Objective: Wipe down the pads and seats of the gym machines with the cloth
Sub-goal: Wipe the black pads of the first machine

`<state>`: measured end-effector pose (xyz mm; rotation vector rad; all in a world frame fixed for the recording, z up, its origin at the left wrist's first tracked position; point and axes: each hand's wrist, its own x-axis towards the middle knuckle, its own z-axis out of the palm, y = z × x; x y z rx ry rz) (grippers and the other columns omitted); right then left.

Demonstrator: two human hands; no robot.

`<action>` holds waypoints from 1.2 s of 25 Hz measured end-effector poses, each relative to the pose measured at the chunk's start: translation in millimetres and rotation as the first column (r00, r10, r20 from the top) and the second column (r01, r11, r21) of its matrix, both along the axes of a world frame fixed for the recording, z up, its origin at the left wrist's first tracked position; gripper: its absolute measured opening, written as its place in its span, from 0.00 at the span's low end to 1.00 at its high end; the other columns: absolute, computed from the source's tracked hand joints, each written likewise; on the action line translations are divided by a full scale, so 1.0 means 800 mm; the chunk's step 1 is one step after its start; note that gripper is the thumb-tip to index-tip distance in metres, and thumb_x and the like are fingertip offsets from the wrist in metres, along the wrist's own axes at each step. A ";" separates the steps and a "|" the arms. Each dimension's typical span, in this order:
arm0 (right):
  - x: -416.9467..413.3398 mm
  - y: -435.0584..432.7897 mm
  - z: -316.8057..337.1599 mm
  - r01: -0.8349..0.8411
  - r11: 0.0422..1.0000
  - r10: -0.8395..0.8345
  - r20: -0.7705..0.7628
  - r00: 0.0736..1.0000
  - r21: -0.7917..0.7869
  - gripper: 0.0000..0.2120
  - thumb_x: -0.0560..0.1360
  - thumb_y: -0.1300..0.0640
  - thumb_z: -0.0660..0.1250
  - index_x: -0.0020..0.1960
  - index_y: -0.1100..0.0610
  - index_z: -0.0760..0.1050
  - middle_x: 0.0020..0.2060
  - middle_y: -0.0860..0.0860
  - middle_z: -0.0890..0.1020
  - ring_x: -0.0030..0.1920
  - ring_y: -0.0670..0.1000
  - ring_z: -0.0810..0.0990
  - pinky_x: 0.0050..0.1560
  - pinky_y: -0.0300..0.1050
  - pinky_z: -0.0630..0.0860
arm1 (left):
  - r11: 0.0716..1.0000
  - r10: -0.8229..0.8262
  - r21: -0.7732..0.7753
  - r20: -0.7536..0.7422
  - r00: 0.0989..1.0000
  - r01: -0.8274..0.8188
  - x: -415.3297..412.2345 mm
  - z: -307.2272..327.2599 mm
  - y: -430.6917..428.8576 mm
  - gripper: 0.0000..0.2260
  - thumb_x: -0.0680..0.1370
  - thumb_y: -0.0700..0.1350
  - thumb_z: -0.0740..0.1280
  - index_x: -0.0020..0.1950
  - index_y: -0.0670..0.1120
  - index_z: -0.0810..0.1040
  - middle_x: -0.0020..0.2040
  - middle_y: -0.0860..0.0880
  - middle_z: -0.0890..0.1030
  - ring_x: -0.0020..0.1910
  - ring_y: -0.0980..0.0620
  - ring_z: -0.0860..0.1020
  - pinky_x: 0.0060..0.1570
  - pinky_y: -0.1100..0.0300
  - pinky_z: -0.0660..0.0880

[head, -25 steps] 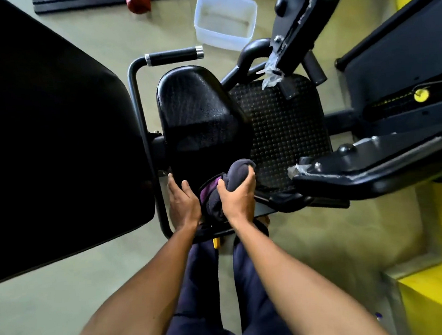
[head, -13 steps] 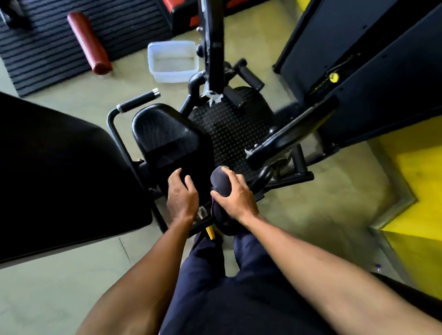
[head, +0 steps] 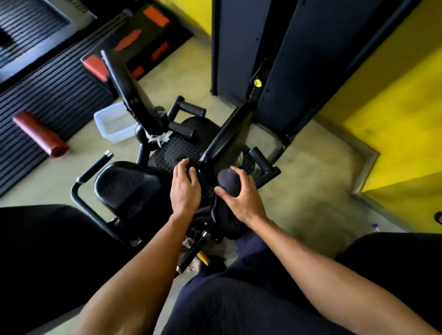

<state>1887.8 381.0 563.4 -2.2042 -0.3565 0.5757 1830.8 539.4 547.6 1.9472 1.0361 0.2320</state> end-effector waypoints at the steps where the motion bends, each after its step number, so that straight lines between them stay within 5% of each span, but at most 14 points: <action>1: 0.011 -0.003 0.003 0.040 0.999 -0.040 -0.010 0.999 0.014 0.33 0.74 0.40 0.73 0.74 0.46 0.67 0.69 0.52 0.72 0.68 0.55 0.74 0.66 0.51 0.73 | 1.000 -0.012 -0.006 0.015 1.000 0.012 0.016 0.008 0.001 0.17 0.85 0.49 0.58 0.74 0.48 0.70 0.71 0.49 0.73 0.69 0.51 0.72 0.66 0.59 0.65; 7: 0.076 0.006 0.027 0.136 0.973 -0.137 -0.005 0.990 0.187 0.37 0.74 0.59 0.72 0.79 0.53 0.60 0.72 0.56 0.66 0.71 0.54 0.69 0.68 0.34 0.63 | 0.999 0.000 -0.047 0.050 0.999 0.002 0.059 0.027 -0.009 0.15 0.85 0.52 0.56 0.67 0.52 0.76 0.60 0.50 0.81 0.60 0.50 0.77 0.60 0.53 0.73; 14: 0.111 0.010 0.034 0.045 0.947 -0.092 0.134 0.987 0.319 0.28 0.71 0.54 0.79 0.67 0.59 0.73 0.59 0.49 0.78 0.58 0.44 0.76 0.58 0.26 0.67 | 0.993 0.116 -0.026 0.012 0.993 -0.115 0.067 0.030 -0.015 0.13 0.84 0.51 0.59 0.65 0.52 0.78 0.56 0.51 0.83 0.55 0.53 0.80 0.56 0.56 0.75; 18: 0.120 -0.011 0.005 -0.239 0.920 0.194 0.170 0.966 0.312 0.33 0.76 0.52 0.74 0.77 0.56 0.66 0.70 0.54 0.73 0.69 0.50 0.73 0.70 0.43 0.69 | 0.979 0.103 -0.186 0.089 0.991 -0.085 0.095 0.020 -0.026 0.15 0.85 0.49 0.59 0.70 0.51 0.76 0.65 0.52 0.80 0.63 0.57 0.77 0.66 0.59 0.73; 22: 0.137 0.010 -0.013 -0.447 0.868 0.374 0.307 0.875 0.217 0.31 0.79 0.48 0.68 0.79 0.49 0.62 0.79 0.54 0.63 0.76 0.57 0.64 0.73 0.60 0.66 | 0.917 0.274 -0.345 0.180 0.945 -0.201 0.110 0.015 -0.063 0.15 0.86 0.44 0.56 0.71 0.46 0.74 0.65 0.50 0.79 0.61 0.58 0.77 0.60 0.70 0.72; 26: 0.176 0.073 -0.002 -0.409 0.890 0.361 0.235 0.902 0.202 0.30 0.73 0.44 0.67 0.74 0.48 0.67 0.78 0.51 0.62 0.78 0.56 0.61 0.70 0.63 0.71 | 0.863 0.404 -0.392 0.155 0.901 -0.319 0.112 0.004 -0.080 0.18 0.87 0.48 0.54 0.74 0.44 0.71 0.70 0.46 0.76 0.69 0.54 0.73 0.72 0.57 0.67; 30: 0.198 0.093 0.001 -0.324 0.909 0.306 0.107 0.946 0.263 0.30 0.73 0.40 0.65 0.73 0.46 0.68 0.80 0.49 0.59 0.78 0.54 0.62 0.70 0.61 0.71 | 0.879 0.388 -0.372 0.195 0.901 -0.298 0.123 0.015 -0.074 0.17 0.87 0.46 0.53 0.73 0.46 0.72 0.69 0.49 0.77 0.68 0.57 0.74 0.68 0.65 0.68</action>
